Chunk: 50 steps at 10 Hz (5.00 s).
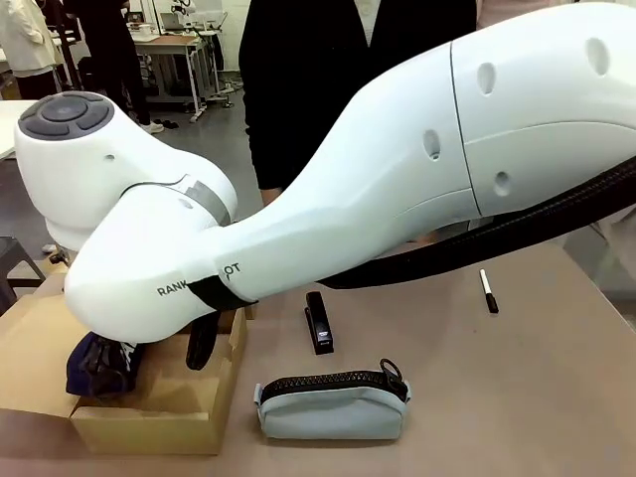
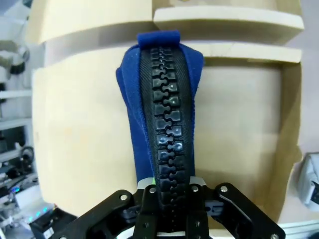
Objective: Place items inside the box.
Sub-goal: Pick up a Pencil pouch or Stapler and place it inside the Mailer Box closest to the robot.
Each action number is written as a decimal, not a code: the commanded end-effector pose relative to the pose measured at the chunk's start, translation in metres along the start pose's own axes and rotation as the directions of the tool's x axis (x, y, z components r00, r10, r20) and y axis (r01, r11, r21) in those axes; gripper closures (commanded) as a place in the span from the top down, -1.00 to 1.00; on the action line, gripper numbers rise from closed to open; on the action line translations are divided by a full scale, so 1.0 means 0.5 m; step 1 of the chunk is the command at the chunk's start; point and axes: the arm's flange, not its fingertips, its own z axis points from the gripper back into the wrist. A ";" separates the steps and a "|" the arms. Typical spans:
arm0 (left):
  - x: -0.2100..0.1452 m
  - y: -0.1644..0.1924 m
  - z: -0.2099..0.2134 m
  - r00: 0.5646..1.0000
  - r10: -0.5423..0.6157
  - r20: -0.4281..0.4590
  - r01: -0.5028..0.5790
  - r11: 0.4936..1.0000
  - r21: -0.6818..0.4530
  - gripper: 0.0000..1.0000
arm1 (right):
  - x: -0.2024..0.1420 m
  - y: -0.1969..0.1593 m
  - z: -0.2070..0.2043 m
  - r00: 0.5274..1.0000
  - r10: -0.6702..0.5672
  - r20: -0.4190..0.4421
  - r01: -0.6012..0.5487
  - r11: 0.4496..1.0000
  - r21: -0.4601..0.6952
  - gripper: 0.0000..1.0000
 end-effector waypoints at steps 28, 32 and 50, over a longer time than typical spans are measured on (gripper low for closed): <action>-0.003 0.001 0.000 1.000 -0.018 0.006 0.018 1.000 -0.021 1.00 | -0.026 -0.083 0.074 0.908 0.277 -0.313 -0.302 0.953 -0.034 1.00; -0.003 0.001 0.000 1.000 -0.018 0.006 0.018 1.000 -0.021 1.00 | -0.053 -0.349 0.260 0.819 0.315 -0.480 -0.278 0.949 0.148 1.00; -0.003 0.001 0.000 1.000 -0.018 0.006 0.018 1.000 -0.021 1.00 | -0.008 -1.317 0.410 0.947 -0.054 -0.316 0.314 0.366 0.876 1.00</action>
